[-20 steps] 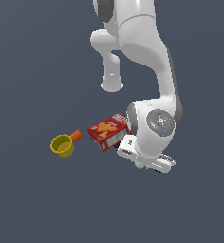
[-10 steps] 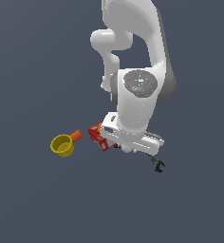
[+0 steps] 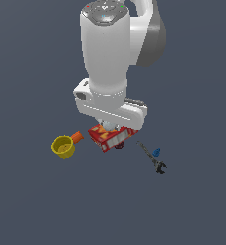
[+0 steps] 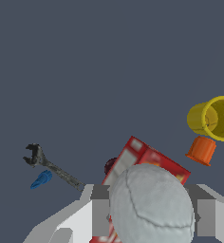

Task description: Pick up a designated object from a clutter of objects.

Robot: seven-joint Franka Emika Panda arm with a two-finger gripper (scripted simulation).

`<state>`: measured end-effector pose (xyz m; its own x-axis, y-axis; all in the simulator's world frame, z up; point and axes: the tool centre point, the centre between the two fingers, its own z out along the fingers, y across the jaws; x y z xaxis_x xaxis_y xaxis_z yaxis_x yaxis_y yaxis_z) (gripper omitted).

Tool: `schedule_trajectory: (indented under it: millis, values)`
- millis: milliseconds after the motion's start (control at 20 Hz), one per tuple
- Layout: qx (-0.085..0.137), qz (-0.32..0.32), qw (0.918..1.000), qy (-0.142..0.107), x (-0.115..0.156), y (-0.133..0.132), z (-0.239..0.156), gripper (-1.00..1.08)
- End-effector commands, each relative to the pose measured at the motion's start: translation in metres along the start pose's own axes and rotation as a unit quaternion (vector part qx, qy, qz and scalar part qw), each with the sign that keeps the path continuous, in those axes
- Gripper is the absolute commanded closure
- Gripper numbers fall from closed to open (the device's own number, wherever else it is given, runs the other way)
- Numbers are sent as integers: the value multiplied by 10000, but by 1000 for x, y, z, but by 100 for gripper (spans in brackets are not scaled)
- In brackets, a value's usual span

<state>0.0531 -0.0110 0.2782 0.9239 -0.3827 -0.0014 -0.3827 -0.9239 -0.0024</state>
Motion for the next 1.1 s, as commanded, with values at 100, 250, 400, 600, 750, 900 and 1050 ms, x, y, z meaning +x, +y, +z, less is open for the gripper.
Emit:
schedule_trajectory:
  millis: [100, 250, 400, 600, 750, 900, 1050]
  values:
    - [2, -2, 10000, -2, -2, 33, -46, 108]
    - [2, -2, 10000, -2, -3, 54, -74, 108]
    - [-1, -1, 10000, 1, -3, 71, -98, 108]
    - [-7, -3, 10000, 4, -2, 89, -124, 108]
    - [-10, -4, 10000, 5, -2, 98, -137, 108]
    - [-10, -4, 10000, 5, -1, 104, -145, 108]
    - [-12, -5, 10000, 7, 0, 105, -148, 108]
